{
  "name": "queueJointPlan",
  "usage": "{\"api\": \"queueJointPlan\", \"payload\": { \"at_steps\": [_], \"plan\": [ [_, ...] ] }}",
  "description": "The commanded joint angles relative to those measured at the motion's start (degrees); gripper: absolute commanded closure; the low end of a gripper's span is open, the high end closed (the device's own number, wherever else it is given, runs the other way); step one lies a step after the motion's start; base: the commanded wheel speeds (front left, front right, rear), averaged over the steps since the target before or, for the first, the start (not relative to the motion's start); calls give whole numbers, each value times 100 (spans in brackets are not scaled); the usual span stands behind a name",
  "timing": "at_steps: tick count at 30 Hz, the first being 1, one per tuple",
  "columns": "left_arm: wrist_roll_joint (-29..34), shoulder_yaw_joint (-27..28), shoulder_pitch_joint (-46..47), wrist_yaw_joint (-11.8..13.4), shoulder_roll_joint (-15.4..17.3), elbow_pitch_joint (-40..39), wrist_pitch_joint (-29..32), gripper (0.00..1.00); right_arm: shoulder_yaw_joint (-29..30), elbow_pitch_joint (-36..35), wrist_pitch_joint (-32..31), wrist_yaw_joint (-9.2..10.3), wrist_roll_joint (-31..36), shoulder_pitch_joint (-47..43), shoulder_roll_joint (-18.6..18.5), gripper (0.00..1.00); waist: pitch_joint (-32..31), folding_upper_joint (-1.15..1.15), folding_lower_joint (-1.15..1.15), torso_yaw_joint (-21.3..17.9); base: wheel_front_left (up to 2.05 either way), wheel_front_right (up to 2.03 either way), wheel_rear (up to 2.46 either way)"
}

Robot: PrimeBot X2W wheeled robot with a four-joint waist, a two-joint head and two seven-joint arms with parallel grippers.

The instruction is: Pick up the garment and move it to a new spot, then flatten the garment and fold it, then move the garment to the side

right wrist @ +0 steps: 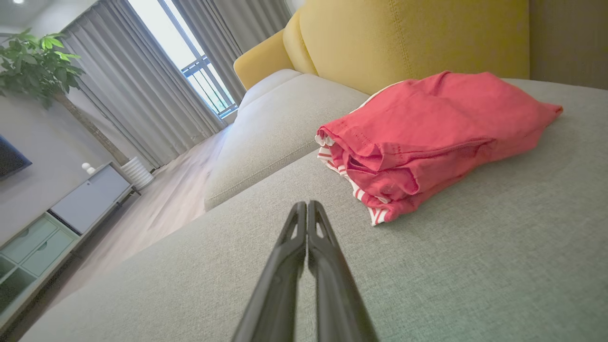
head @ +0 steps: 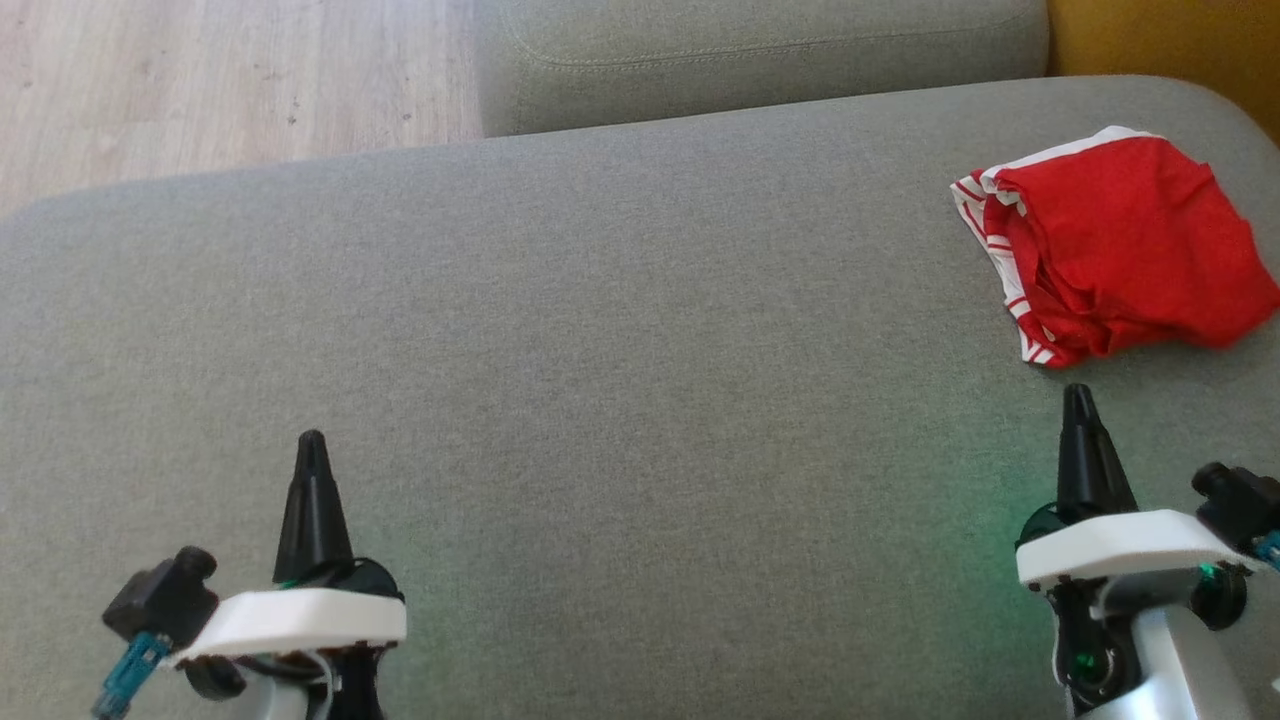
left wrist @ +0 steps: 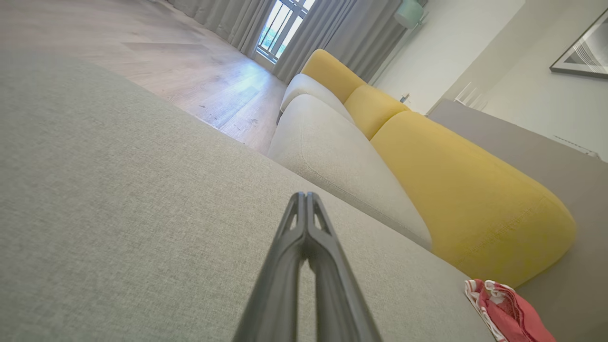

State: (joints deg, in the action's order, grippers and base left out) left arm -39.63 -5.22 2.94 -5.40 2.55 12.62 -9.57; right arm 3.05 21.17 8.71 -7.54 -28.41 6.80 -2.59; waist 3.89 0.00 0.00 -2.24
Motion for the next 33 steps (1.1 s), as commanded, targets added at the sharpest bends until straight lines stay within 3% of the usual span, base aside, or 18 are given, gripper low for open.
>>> {"api": "queueJointPlan", "payload": {
  "at_steps": [1,33],
  "plan": [
    [-168,148,238,-36,57,-156,39,100,13,-230,-46,2,-209,175,-19,100,-7,0,0,5,0,0,0],
    [-2038,467,264,-98,84,-51,562,100,134,-404,-576,3,-2426,90,-22,100,-138,0,0,84,0,0,0]
  ]
}}
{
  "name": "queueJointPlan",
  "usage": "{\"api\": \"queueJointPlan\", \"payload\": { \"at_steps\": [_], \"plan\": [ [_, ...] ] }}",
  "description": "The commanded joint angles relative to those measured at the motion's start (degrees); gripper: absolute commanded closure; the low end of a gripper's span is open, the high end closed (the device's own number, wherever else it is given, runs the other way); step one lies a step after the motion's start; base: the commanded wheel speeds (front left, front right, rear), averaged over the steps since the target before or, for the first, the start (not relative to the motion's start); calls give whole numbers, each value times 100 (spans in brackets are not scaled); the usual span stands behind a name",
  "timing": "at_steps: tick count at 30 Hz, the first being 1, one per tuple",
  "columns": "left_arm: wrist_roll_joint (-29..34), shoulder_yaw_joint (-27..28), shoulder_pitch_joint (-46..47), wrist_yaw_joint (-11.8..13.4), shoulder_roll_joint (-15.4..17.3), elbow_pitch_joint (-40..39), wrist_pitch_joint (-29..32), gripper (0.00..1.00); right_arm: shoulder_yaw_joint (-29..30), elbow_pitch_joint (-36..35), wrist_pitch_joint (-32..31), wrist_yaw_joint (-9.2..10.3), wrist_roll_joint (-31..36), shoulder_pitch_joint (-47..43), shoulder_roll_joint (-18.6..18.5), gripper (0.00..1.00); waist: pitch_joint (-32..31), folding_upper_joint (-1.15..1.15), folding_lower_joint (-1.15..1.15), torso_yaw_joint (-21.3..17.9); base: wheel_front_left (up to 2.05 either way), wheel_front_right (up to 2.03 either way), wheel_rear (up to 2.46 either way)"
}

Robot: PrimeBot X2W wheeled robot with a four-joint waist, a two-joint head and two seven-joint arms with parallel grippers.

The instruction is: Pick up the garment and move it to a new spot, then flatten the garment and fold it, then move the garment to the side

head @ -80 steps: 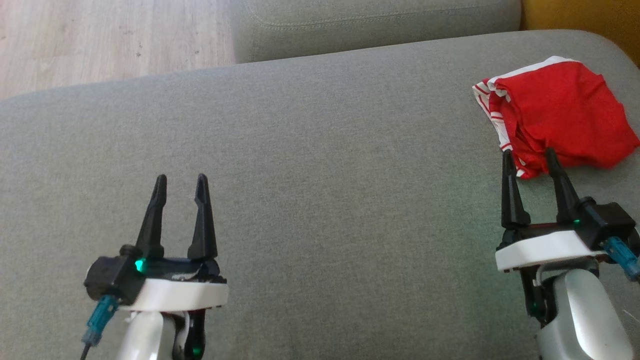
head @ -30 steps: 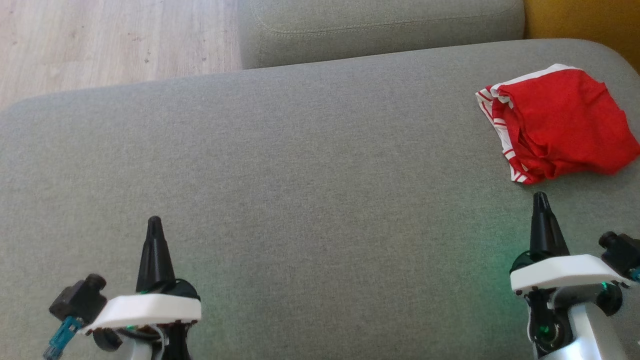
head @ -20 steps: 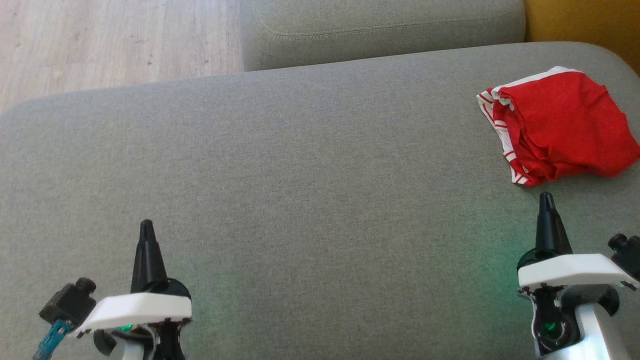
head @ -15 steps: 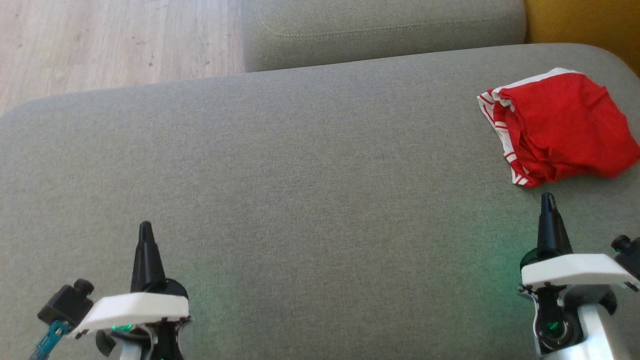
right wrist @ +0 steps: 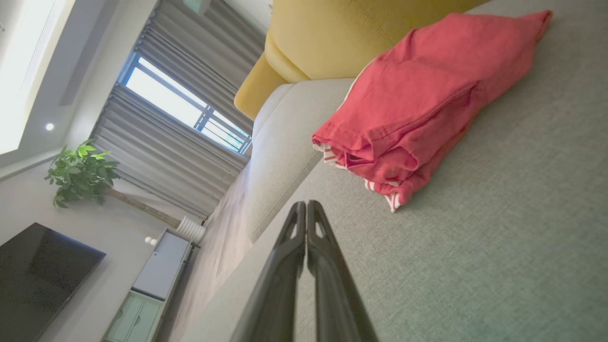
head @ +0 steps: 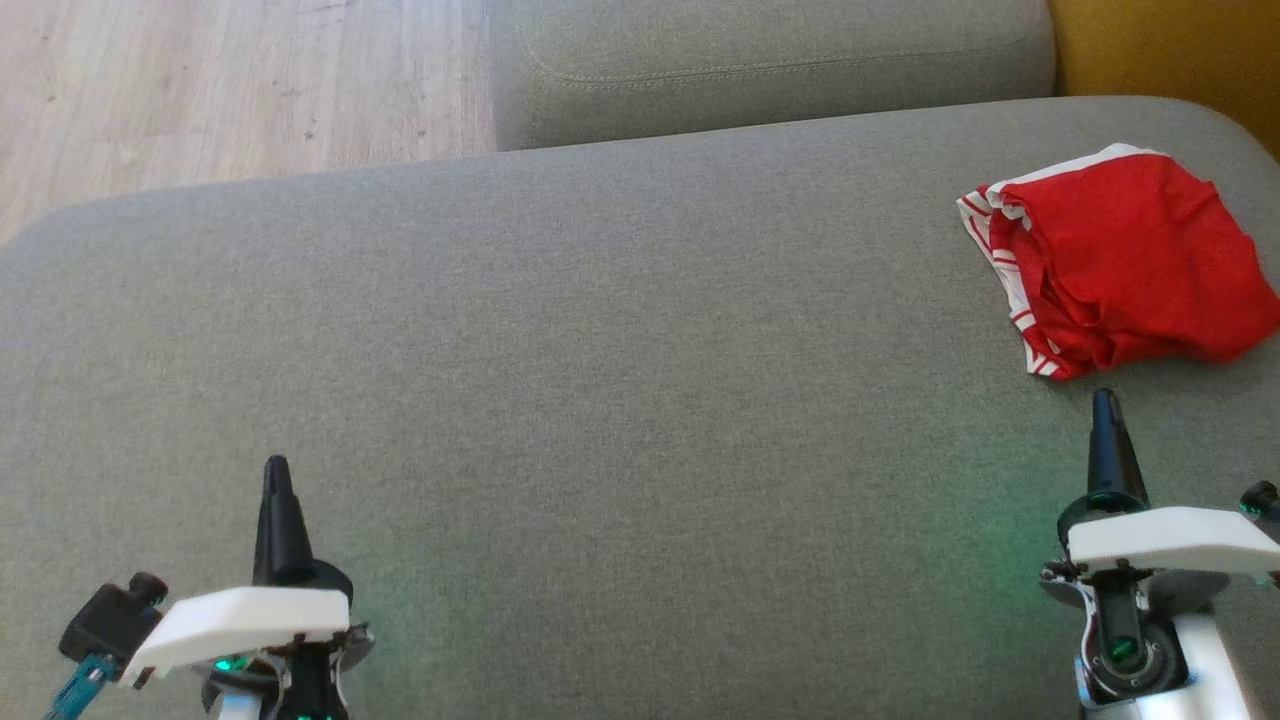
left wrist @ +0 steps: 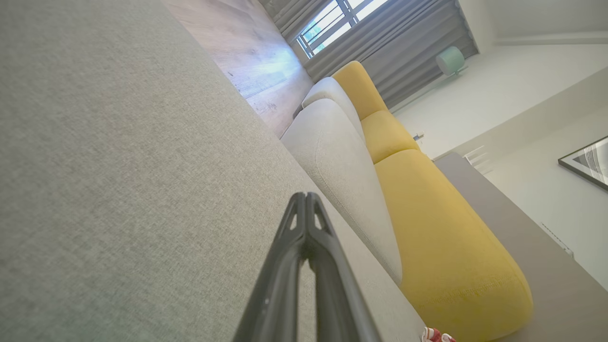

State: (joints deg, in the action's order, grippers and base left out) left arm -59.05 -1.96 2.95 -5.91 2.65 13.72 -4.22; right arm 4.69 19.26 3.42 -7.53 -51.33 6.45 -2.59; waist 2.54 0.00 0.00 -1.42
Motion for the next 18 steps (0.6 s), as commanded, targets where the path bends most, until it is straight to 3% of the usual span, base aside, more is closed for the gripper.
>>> {"api": "queueJointPlan", "payload": {
  "at_steps": [1,18],
  "plan": [
    [-154,151,264,-49,75,-157,44,100,-26,-220,-64,2,-202,123,-22,100,-7,0,0,4,0,0,0],
    [-1138,332,279,-82,82,-101,331,100,38,-312,-345,3,-1379,78,-24,100,-76,0,0,46,0,0,0]
  ]
}}
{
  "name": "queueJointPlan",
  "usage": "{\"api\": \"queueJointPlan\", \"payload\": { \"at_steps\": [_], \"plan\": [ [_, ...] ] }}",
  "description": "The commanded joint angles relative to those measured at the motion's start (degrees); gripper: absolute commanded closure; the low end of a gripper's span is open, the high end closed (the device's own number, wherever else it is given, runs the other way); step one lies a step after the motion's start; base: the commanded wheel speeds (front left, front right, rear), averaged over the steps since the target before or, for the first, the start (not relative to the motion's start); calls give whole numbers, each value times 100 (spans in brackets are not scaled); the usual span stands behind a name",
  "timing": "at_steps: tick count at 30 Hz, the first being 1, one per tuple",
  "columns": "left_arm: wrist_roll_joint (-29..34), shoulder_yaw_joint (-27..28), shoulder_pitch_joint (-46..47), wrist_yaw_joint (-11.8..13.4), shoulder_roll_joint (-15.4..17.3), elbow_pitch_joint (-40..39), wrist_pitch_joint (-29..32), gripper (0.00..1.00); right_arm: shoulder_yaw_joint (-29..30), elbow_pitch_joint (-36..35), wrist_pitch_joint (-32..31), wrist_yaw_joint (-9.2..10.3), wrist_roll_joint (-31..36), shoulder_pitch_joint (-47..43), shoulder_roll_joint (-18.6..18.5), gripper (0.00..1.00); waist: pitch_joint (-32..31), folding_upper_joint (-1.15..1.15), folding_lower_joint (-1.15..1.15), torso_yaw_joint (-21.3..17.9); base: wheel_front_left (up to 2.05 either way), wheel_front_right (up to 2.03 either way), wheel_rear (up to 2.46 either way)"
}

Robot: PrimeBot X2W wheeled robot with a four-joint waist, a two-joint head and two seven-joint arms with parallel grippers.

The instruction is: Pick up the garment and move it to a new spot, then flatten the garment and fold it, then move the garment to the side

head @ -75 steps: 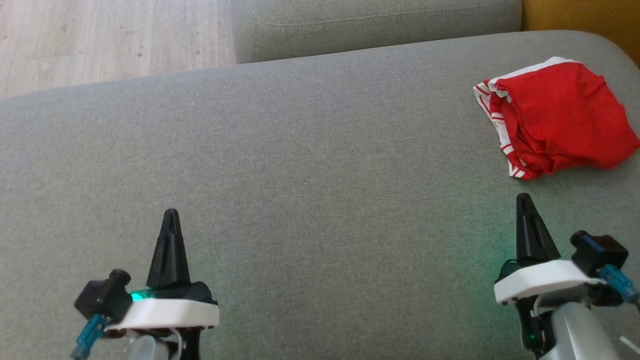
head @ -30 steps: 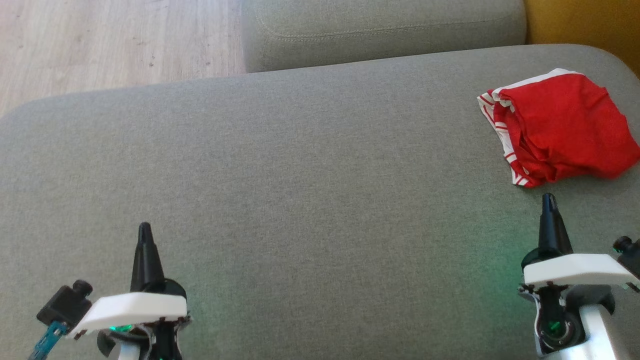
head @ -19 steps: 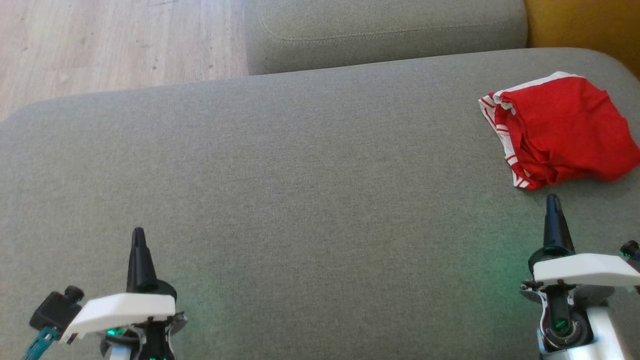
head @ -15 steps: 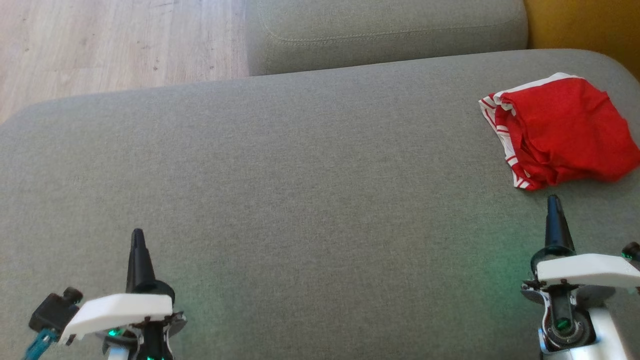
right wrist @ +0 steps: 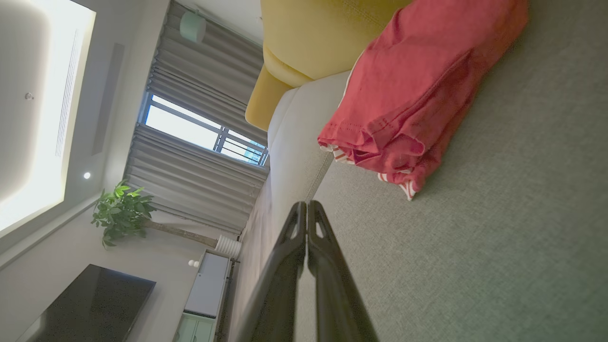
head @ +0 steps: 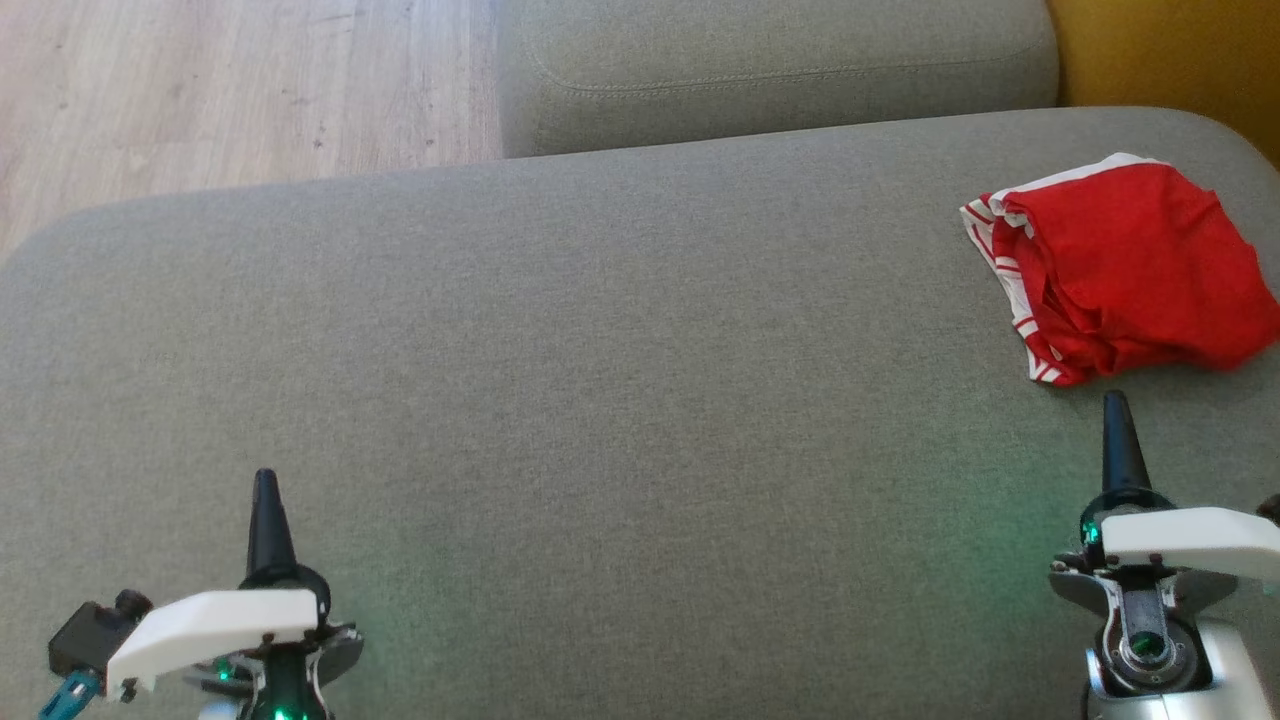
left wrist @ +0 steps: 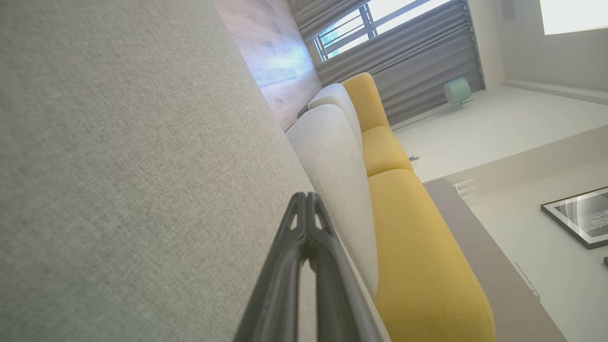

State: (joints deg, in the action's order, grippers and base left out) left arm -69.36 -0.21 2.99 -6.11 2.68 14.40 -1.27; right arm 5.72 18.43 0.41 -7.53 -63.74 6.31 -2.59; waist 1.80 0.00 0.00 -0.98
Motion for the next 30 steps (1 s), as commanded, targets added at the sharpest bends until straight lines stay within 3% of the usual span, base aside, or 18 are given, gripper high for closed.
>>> {"api": "queueJointPlan", "payload": {
  "at_steps": [1,30],
  "plan": [
    [-164,168,276,-64,80,-165,53,100,-62,-234,-61,3,-208,88,-25,100,-7,0,0,4,0,0,0],
    [-1833,488,304,-120,83,-67,551,100,47,-392,-541,4,-2218,11,-28,100,-125,0,0,76,0,0,0]
  ]
}}
